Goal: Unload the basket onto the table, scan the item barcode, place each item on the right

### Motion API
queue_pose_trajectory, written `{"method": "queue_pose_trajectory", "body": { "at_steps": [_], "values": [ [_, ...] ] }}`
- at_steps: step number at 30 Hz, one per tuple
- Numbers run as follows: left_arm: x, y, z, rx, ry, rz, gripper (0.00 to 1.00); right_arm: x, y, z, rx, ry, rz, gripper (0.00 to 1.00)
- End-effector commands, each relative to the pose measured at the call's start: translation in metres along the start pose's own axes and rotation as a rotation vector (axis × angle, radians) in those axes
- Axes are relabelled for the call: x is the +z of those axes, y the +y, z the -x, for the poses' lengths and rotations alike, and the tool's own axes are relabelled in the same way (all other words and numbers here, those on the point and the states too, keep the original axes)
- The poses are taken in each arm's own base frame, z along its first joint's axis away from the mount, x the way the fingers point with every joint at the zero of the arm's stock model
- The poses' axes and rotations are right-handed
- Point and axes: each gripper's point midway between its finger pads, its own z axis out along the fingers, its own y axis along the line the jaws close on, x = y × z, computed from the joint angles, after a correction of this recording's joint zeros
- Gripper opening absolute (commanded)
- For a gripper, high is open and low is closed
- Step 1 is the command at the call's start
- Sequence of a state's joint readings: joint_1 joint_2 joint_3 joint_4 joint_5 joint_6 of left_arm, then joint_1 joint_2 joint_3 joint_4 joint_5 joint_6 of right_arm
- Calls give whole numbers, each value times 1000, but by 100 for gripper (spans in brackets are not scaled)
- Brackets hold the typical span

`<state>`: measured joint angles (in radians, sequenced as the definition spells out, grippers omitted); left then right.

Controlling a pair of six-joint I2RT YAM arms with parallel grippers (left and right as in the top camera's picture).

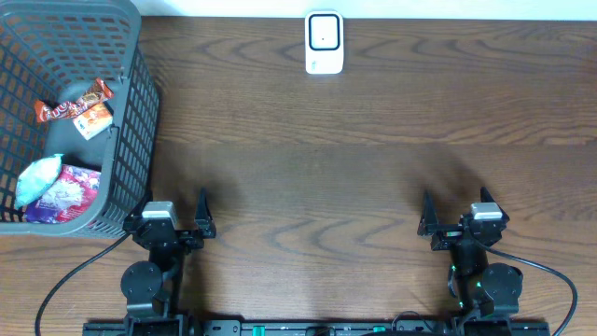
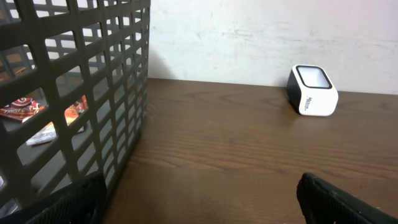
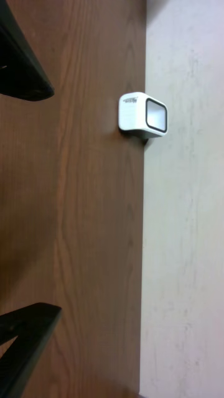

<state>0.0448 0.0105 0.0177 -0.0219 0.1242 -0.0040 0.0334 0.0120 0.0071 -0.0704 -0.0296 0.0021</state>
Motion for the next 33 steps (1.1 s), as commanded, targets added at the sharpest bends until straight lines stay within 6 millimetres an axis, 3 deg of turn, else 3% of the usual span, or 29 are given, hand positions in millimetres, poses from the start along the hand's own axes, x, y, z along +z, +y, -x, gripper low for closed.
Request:
{"method": "queue_pose_trajectory", "body": {
  "at_steps": [1,10,16,18,21,24,28,33],
  "values": [
    [1,0,-15,-8,49,-1,98,0,0,0,-14,0,-2,99],
    [1,-1,-12,-12,33,-7,98,0,0,0,-14,0,-2,99],
    [-13,-67,-11,-197,82,-398,98,0,0,0,-14,0,-2,99],
    [-25,-90,7,-166,18,-548,98,0,0,0,-14,0,-2,99],
    [-40,-106,46,-92,-151,-663,98,0,0,0,-14,0,-2,99],
    [-56,-109,87,-74,-302,-692,97,0,0,0,-14,0,-2,99],
    [-69,-111,122,-49,-373,-687,98,0,0,0,-14,0,-2,99],
    [-62,-93,184,-79,-432,-545,98,0,0,0,-14,0,-2,99]
  ]
}}
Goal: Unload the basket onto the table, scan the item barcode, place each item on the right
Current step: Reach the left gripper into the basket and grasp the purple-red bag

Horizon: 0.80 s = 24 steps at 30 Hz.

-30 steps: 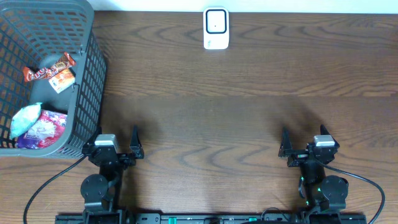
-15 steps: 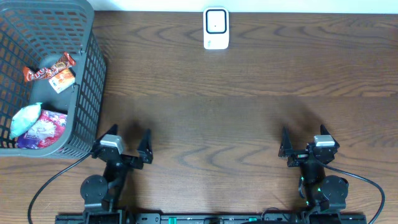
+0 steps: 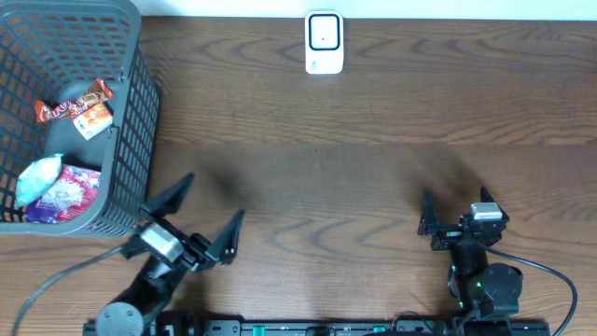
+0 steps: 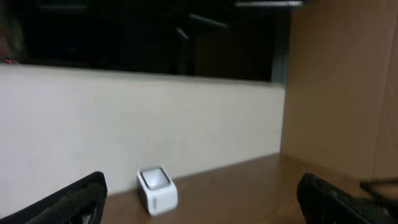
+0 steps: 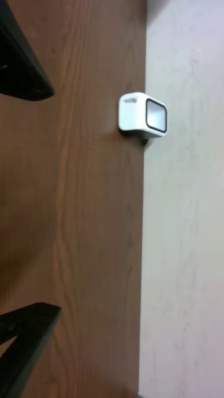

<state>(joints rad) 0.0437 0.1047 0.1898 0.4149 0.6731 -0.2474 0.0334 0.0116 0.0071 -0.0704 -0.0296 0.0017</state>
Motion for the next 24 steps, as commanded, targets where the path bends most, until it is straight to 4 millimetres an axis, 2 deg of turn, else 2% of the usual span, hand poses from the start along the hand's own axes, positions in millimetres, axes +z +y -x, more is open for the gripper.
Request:
{"method": "queue_pose_trajectory", "body": {
  "at_steps": [1,5,7,10,14,15,17,20,21,24],
  "values": [
    [17,19,53,2,-56,114,98,0,0,-1,-14,0,-2,99],
    [54,50,83,-73,47,215,98,0,0,-1,-14,1,-2,99],
    [81,66,99,-91,129,240,98,0,0,-1,-14,1,-2,99],
    [120,75,125,-99,197,194,97,0,0,-1,-14,0,-2,99],
    [151,94,149,-68,210,191,98,0,0,-1,-14,0,-2,99],
    [155,104,158,-38,198,217,98,0,-1,-1,-14,0,-3,99],
    [156,132,172,-26,187,316,98,0,0,-1,-14,0,-2,99],
    [140,185,185,-41,224,514,98,0,0,-1,-14,0,-2,99],
    [126,213,187,-59,259,617,98,0,0,-1,-14,0,-2,99],
    [87,262,176,-145,370,804,98,0,0,-1,-14,1,-2,99]
  ]
}}
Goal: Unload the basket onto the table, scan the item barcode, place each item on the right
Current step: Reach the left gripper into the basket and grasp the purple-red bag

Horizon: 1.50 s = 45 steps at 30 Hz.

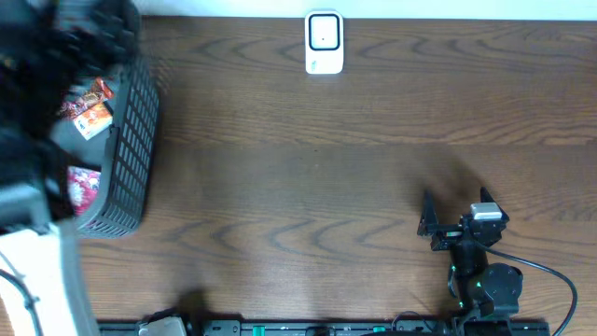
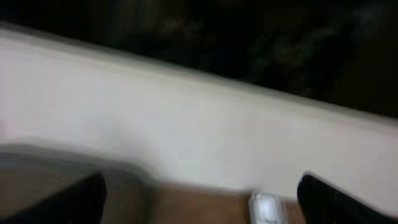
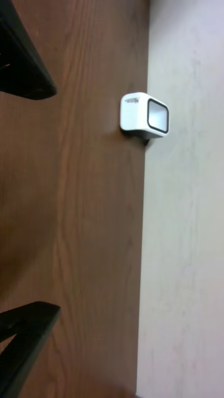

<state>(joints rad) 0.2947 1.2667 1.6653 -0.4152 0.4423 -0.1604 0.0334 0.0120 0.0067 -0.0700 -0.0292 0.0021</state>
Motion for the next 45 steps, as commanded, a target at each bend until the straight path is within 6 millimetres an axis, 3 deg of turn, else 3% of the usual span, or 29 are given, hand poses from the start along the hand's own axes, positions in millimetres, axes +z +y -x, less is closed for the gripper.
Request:
{"method": "queue_pose_trajectory", "body": {
  "at_steps": [1,6,11,15,18,23,29,33,45],
  "values": [
    [-7,81,5,-67,79,253,98,0,0,0,-14,0,-2,99],
    [-22,135,-58,-229,311,394,98,0,0,0,-14,0,-2,99],
    [-17,170,-98,-315,429,481,98,0,0,0,-14,0,-2,99],
    [-41,217,-142,-497,517,826,98,0,0,0,-14,0,-2,99],
    [-54,232,-174,-476,651,974,98,0,0,0,-14,0,-2,99],
    [-72,246,-212,-450,791,1217,98,0,0,0,-14,0,-2,99],
    [-61,241,-273,-532,922,1295,98,0,0,0,-14,0,-2,99],
    [-68,249,-302,-560,950,1400,98,0,0,0,-14,0,-2,99],
    [-61,265,-359,-551,979,1410,98,0,0,0,-14,0,-2,99]
  ]
}}
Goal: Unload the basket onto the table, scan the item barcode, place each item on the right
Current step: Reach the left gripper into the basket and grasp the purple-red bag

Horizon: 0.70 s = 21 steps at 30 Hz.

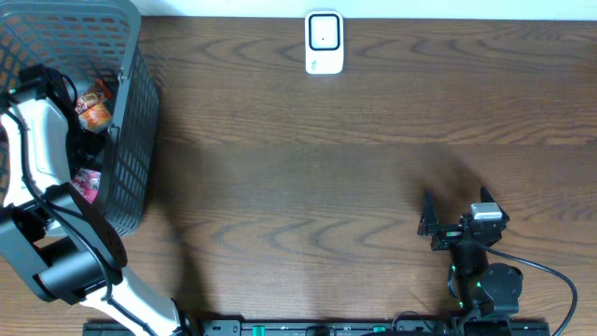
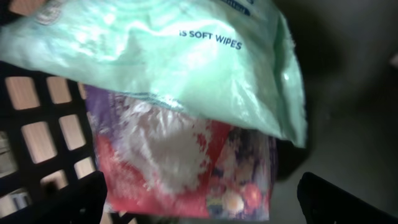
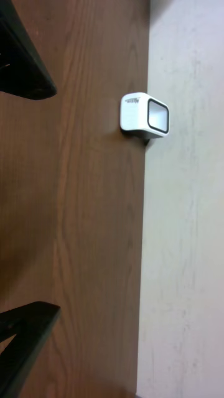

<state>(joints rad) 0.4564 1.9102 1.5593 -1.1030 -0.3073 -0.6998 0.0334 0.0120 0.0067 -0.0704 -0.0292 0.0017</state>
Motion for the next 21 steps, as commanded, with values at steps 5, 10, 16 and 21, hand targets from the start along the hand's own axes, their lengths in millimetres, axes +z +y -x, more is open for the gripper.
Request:
{"method": "queue_pose_trajectory", "body": {
  "at_steps": [5,10,16,21],
  "values": [
    [38,-4,-10,43,-10,27,98,0,0,0,-14,0,-2,99],
    [53,-15,-16,97,-8,-21,96,0,0,0,-14,0,-2,99],
    [60,-6,-29,117,31,14,59,0,0,0,-14,0,-2,99],
    [58,4,-39,141,71,48,7,0,0,0,-14,0,-2,99]
  ]
}}
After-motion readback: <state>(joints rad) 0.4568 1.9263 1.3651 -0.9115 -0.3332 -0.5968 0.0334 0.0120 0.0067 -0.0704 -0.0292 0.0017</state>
